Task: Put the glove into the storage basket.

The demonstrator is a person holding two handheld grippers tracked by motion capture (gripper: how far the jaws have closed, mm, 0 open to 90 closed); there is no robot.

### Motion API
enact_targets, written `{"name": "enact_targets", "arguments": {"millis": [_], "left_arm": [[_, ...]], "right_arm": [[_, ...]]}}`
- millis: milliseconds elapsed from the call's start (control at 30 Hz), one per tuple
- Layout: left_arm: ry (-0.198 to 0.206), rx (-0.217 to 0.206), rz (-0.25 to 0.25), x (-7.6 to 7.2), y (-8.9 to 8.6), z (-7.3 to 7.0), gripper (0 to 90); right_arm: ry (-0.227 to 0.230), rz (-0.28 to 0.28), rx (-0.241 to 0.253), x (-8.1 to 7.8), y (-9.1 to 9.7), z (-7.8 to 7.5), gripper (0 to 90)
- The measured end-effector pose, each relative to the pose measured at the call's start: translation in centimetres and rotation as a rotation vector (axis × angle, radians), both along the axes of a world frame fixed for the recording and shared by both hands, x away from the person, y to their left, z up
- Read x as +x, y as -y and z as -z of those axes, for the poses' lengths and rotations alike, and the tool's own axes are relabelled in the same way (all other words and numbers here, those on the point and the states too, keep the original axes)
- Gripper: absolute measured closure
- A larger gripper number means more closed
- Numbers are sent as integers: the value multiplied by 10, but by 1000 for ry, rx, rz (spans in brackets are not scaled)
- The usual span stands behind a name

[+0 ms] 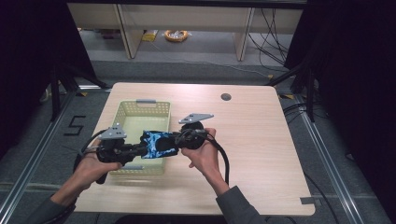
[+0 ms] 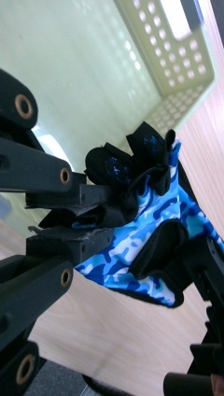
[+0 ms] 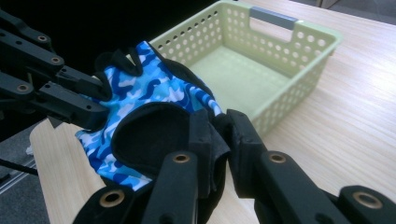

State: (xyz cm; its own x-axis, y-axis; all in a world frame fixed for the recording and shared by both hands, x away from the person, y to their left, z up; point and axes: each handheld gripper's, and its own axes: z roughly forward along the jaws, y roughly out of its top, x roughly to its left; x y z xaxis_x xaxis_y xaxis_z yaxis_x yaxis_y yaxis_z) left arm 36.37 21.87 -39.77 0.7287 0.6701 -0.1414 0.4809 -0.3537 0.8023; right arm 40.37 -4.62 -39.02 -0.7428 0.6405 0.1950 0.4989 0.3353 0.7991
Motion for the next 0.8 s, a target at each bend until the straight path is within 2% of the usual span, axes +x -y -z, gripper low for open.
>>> {"name": "enact_targets", "arguments": {"millis": [133,167,200,267,333,433,467,500,533,700,767,800], "left_arm": [[-16,13,-20,5,-13,4,790],[-27,21,-20,7,-16,5,790],[-31,11,-36,8,-18,6,791],[-38,33,-34,12,-26,8,791],[-47,10,-64,15,-30,12,790],[-64,48,-66,19,-37,16,790],[-63,50,-75,19,-38,17,790],[-71,69,-61,21,-40,19,790],[-68,61,-74,21,-40,21,790],[-99,68,-87,25,-47,32,789],[-110,69,-94,27,-50,36,789],[-117,86,-86,29,-52,38,789]], "right_arm": [[-20,-7,-3,3,-14,2,815],[-10,-14,-9,5,-17,4,815],[-27,-5,-13,6,-21,5,815],[-28,-4,-20,10,-29,8,815],[-38,-5,-22,14,-36,11,814],[-52,-2,-27,19,-45,14,815],[-58,-1,-33,21,-49,17,814],[-49,10,-14,23,-54,22,814],[-57,4,-36,25,-55,23,815],[-96,16,-52,29,-65,34,814],[-98,16,-67,30,-69,37,814],[-90,11,-74,31,-71,40,813]]}}
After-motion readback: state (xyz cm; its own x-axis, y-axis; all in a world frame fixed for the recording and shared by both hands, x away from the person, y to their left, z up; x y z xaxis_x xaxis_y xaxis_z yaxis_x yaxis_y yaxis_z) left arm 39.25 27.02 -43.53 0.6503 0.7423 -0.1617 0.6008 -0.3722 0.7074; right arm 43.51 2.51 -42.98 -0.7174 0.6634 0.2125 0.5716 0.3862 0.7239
